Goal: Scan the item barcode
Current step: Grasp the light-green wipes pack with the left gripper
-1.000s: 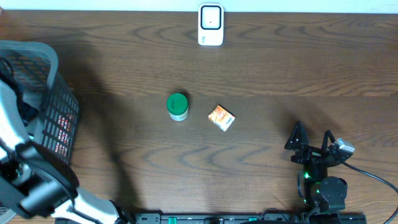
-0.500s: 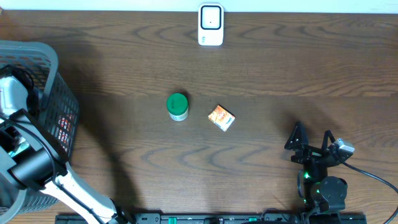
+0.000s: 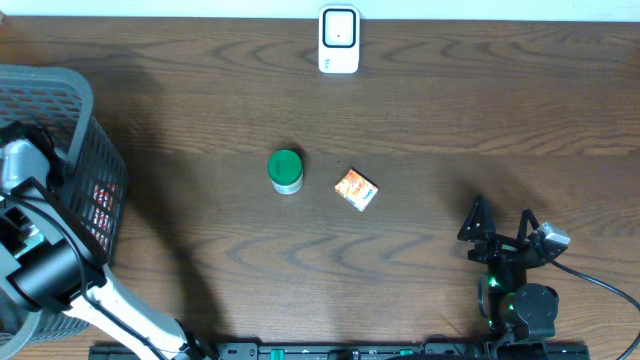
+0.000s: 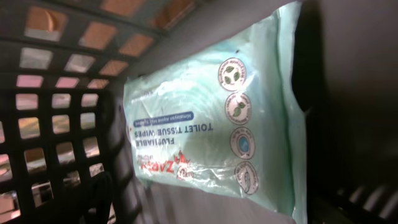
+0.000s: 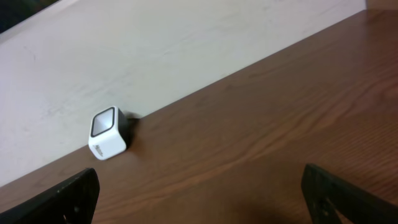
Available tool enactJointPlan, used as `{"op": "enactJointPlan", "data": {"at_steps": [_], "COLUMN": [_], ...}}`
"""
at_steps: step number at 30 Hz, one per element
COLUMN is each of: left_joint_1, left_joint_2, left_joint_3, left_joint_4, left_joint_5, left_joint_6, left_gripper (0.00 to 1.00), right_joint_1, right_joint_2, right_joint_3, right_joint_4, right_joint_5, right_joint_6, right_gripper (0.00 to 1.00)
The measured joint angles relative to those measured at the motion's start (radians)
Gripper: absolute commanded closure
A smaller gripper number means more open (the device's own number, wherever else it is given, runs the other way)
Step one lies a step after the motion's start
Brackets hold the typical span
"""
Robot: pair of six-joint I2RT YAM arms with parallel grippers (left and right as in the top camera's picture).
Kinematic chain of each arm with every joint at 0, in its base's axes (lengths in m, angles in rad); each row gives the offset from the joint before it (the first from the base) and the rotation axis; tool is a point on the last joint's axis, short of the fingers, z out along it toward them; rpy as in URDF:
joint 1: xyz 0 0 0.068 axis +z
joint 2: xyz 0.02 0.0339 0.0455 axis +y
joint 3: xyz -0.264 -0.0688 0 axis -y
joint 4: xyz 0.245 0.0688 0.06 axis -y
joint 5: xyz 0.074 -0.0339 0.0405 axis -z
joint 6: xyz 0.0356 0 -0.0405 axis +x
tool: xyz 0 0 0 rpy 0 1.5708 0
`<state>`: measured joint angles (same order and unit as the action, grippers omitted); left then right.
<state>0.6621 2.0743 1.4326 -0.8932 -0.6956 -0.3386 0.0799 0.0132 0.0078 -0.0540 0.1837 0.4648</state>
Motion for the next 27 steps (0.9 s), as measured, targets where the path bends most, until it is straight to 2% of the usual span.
{"op": "enactJointPlan", "data": {"at_steps": [9,13,18,27], "left_joint_1": [0.006,0.021,0.053,0.114], "left_joint_2": [-0.035,-0.042,-0.048,-0.036], "left_joint_3": [-0.113,-0.132,-0.147,-0.182], "left_joint_4": [0.181,0.203,0.213,0.237], "left_joint_5": [-0.098,-0.115,-0.13,-0.162], "left_joint_6": [0.006,-0.002,-0.005,-0.002], "left_gripper": [0.09,0.05,0.05,0.2], "right_joint_1": [0.0,0.0,0.0,0.0], "right_joint_2": [0.0,0.0,0.0,0.0], "right_joint_3": [0.0,0.0,0.0,0.0], "right_joint_4": [0.0,0.0,0.0,0.0], "right_joint_5": [0.0,0.0,0.0,0.0], "right_joint_6": [0.0,0.0,0.0,0.0], "right_gripper": [0.01,0.01,0.01,0.01]}}
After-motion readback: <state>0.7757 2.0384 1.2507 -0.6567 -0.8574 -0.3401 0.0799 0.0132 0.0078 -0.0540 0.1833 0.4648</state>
